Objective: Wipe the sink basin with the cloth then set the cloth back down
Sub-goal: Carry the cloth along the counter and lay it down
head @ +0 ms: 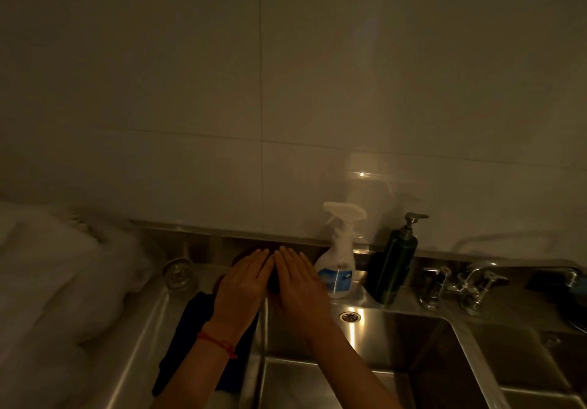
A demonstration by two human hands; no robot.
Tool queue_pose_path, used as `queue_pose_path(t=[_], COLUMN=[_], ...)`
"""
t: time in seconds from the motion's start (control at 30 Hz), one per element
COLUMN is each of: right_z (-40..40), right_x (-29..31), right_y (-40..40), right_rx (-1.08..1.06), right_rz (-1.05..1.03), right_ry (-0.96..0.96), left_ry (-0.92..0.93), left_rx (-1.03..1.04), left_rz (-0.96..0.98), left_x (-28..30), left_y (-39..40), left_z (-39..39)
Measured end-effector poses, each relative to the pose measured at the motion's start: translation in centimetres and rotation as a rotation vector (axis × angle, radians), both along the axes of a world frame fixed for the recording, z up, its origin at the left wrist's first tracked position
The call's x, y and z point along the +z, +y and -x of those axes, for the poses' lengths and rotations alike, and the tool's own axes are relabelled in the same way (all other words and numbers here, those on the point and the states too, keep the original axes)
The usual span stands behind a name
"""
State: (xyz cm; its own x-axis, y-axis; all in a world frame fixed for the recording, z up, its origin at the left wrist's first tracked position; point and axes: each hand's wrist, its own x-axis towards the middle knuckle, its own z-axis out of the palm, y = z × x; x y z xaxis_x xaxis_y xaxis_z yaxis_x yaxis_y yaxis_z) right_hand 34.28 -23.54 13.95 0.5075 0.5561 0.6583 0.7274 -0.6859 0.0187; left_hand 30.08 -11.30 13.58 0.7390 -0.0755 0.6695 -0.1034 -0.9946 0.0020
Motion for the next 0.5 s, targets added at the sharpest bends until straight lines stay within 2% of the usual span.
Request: queue_pose_path(t=[0.23, 0.33, 0.5], right_z=[3.1, 4.2, 6.0], right_x=[0.3, 0.3, 0.2], right_y=[0.2, 0.0, -0.2], right_rx=[-0.062, -0.022, 0.07], right_rz=[-0.013, -0.047, -0.069], right_ry=[-0.034, -0.06, -0.094], left_ry=[-0.017, -0.006, -0.111], left_rx=[-0.014, -0.023, -0.049], left_rz=[-0.005, 0.025, 0.018], left_x=[0.1, 0.0, -1.3], left_y=[-0.1, -0.1, 0.4], left_z=[3.0, 4.7, 7.0])
